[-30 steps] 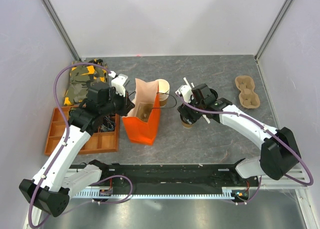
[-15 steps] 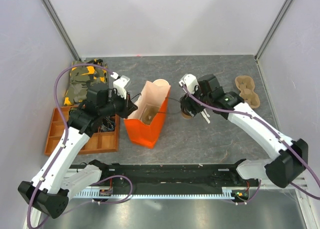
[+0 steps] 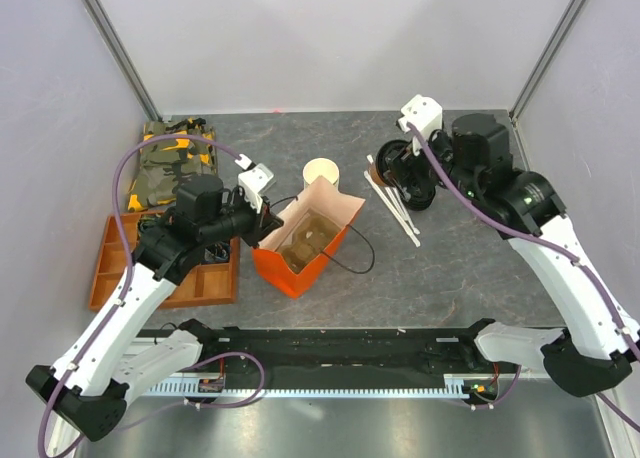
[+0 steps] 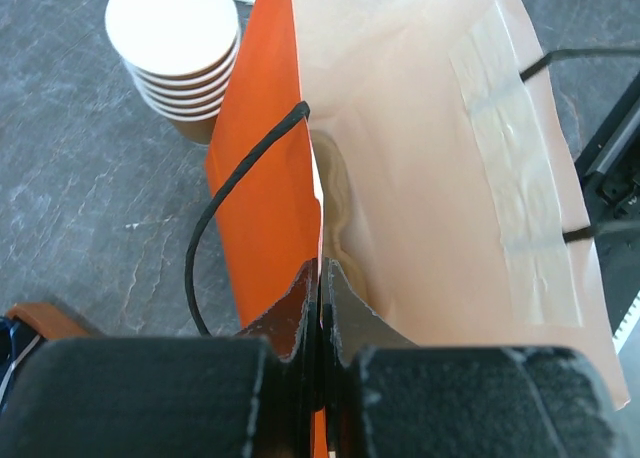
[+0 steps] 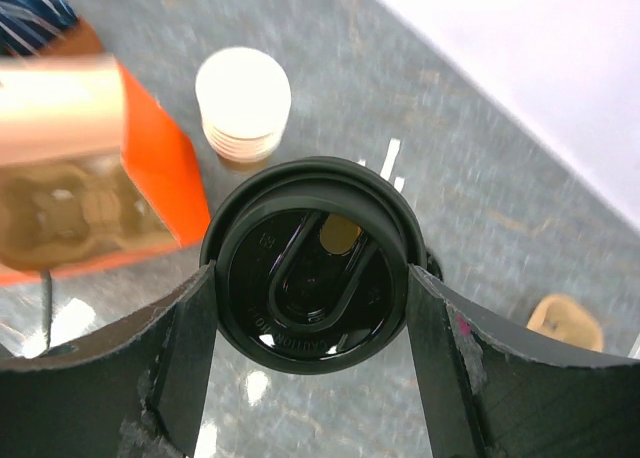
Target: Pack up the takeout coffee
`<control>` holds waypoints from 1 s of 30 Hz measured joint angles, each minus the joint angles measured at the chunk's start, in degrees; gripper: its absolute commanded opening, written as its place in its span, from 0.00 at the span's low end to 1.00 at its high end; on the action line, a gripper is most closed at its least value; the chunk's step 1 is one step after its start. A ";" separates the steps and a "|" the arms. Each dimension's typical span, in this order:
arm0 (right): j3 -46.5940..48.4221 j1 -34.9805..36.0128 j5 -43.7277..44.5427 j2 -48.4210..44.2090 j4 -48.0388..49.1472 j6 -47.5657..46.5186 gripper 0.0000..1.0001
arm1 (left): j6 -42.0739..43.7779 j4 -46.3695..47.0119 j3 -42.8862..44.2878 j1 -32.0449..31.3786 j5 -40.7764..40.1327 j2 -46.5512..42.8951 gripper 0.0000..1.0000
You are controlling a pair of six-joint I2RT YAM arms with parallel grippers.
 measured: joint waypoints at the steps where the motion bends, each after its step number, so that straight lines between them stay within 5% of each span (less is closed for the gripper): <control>1: 1.68 0.00 -0.70 0.00 -0.31 -0.09 0.59 | 0.39 0.02 0.00 -0.52 0.02 0.00 0.02; 12: 10.60 4.59 -6.71 2.10 -1.84 -1.60 0.60 | 0.55 1.31 0.02 -4.72 -0.17 2.45 0.02; 20: 19.12 10.82 -9.11 6.05 -2.14 -1.29 0.60 | -7.96 0.42 3.41 -8.39 -6.64 5.73 0.02; 30: 8.68 15.28 -10.32 4.00 0.00 -0.61 0.59 | -16.79 0.52 5.73 -8.74 -10.49 6.08 0.02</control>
